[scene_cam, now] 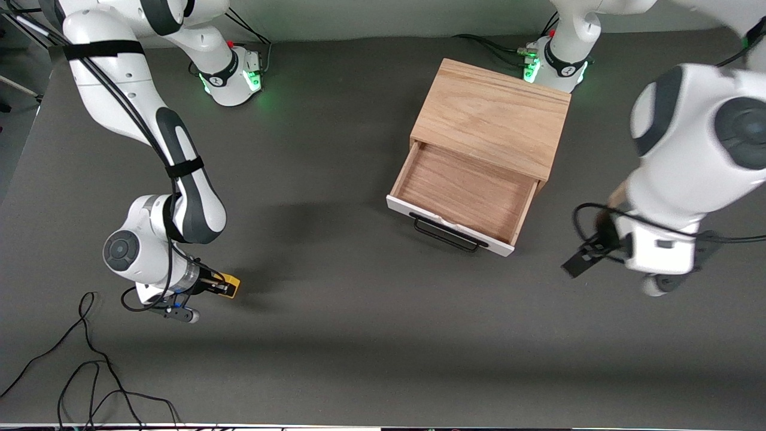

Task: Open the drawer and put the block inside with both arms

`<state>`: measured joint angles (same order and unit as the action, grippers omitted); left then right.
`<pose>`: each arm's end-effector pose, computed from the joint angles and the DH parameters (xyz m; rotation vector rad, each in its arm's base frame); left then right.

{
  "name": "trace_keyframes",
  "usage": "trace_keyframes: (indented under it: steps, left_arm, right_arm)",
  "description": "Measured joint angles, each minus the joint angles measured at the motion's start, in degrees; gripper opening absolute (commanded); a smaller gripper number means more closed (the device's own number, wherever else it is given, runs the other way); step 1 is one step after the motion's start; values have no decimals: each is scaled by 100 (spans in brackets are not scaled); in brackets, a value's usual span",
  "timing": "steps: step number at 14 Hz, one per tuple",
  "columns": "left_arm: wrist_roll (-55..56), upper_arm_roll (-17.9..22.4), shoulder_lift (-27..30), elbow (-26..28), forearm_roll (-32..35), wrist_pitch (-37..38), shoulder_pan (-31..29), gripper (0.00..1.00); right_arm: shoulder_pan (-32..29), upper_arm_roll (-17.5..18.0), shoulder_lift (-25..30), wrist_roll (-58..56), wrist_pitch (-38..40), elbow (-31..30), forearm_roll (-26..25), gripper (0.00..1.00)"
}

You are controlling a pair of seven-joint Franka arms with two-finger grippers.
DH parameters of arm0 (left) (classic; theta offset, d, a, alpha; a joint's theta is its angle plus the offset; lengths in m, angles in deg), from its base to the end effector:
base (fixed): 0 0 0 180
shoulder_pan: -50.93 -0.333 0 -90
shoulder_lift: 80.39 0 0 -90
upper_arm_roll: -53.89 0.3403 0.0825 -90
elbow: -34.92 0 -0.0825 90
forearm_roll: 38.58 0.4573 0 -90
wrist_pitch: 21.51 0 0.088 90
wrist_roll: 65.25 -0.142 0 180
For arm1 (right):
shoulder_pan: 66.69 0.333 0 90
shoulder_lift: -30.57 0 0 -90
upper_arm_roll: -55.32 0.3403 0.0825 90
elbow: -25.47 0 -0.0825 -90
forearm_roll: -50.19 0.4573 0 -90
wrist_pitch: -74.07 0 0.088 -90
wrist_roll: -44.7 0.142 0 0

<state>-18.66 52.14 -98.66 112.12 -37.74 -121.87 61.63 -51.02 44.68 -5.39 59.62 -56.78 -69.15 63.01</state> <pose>0.7313 -0.1564 0.5349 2.9650 0.9103 0.1193 0.7531 0.0883 0.1904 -3.0465 0.4325 -0.0132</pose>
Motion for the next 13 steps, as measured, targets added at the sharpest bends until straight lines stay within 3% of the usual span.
trace_keyframes:
  steps: [5, 7, 13]
  left_arm:
    - [-2137, 14, 1044, 1208, -204, 64, -745, 100]
    - [-2681, 21, 1310, 1555, -208, 65, -834, 100]
    - [-3881, 161, 1704, 1919, -207, 71, -941, 100]
  right_arm:
    - [274, 49, 211, 927, 2485, 1943, 16, 40]
    - [289, 225, 275, 1228, 3209, 2625, 181, 40]
    - [325, 1585, 300, 3100, 3646, 3543, 282, 40]
